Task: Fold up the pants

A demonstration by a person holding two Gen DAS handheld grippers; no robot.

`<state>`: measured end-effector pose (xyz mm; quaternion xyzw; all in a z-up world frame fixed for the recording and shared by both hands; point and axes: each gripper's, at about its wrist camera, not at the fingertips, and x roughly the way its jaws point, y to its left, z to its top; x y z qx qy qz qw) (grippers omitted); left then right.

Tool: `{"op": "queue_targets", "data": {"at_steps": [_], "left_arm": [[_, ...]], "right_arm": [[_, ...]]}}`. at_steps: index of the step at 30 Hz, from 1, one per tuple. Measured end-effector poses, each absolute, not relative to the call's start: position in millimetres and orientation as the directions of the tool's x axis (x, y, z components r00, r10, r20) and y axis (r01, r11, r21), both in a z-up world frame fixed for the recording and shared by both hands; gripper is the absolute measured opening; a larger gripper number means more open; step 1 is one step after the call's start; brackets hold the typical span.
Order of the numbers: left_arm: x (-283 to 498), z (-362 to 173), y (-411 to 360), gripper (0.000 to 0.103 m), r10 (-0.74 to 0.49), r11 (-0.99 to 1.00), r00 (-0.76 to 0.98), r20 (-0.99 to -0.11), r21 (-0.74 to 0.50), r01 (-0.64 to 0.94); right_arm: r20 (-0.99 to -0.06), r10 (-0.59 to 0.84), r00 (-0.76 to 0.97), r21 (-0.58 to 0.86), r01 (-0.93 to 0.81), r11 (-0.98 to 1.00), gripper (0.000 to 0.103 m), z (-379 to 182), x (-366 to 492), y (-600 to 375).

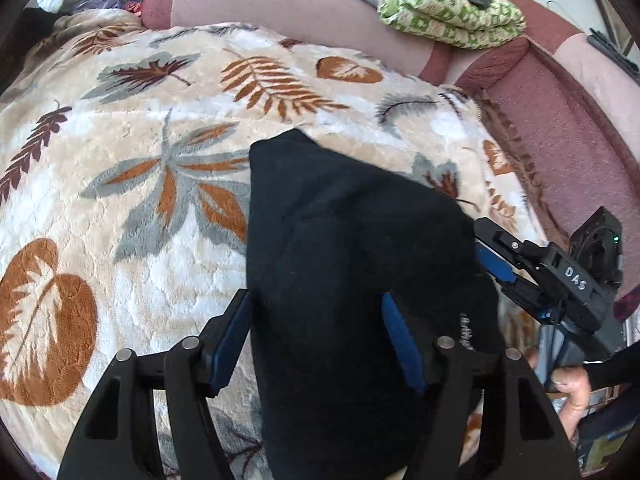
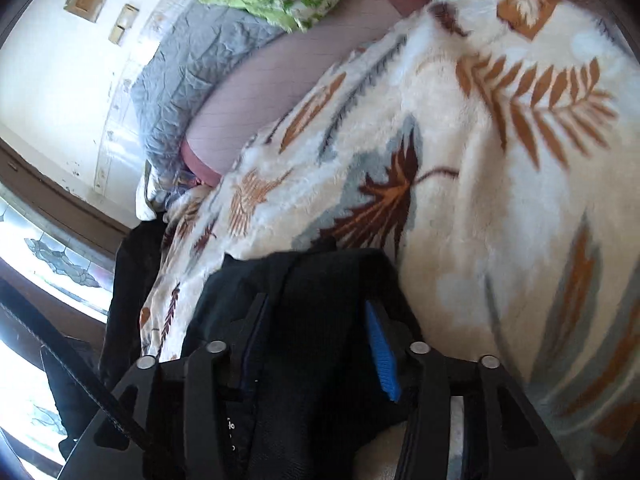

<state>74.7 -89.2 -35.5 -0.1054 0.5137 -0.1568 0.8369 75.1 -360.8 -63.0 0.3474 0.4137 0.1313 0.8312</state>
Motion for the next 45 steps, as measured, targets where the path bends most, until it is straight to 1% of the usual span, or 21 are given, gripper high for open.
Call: {"op": "queue_targets", "data": {"at_steps": [1,2,7,12,15,24,29,32,36,45], "left_arm": [[72,-32,-89,0.065,-0.373,0.928,0.426,-0.825,-0.337,0.159],[69,-28,-87,0.065,-0.372,0.928,0.430,-0.822,-0.335,0.162],[60,-10,-80,0.066,-0.344,0.938,0.458,-0.820,-0.319,0.134],[50,7,-76,0.066,-0.298,0.952,0.498,-0.815,-0.289,0.097],[43,18,-80,0.066,-0.273,0.960,0.523,-0.807,-0.265,0.091],[27,38,-84,0.068,-0.259,0.962,0.558,-0.788,-0.260,0.080],[27,34,-68,0.069,-0.261,0.957,0.551,-0.792,-0.287,0.041],[34,22,-58,0.070,-0.261,0.955,0.528,-0.808,-0.297,0.016],[47,3,-54,0.070,-0.252,0.956,0.505,-0.826,-0.292,0.000],[81,-23,-57,0.070,-0.351,0.921,0.461,-0.815,-0.389,0.013]], "right_arm": [[-0.598,0.487,0.637,0.672,0.067,0.738,0.066,-60,73,-362],[-0.598,0.471,0.648,0.661,0.068,0.747,0.067,-57,69,-363],[-0.583,0.458,0.671,0.668,0.074,0.741,0.067,-53,59,-371],[-0.583,0.395,0.710,0.606,0.056,0.793,0.068,-34,47,-369],[-0.574,0.383,0.724,0.600,0.054,0.798,0.070,-28,41,-370],[-0.567,0.353,0.744,0.599,0.078,0.797,0.071,-23,24,-382],[-0.563,0.363,0.743,0.630,0.101,0.770,0.071,-27,16,-393],[-0.547,0.389,0.741,0.668,0.107,0.737,0.071,-30,14,-400],[-0.528,0.431,0.732,0.723,0.121,0.680,0.075,-38,14,-407],[-0.563,0.502,0.656,0.751,0.152,0.643,0.075,-63,25,-395]]}}
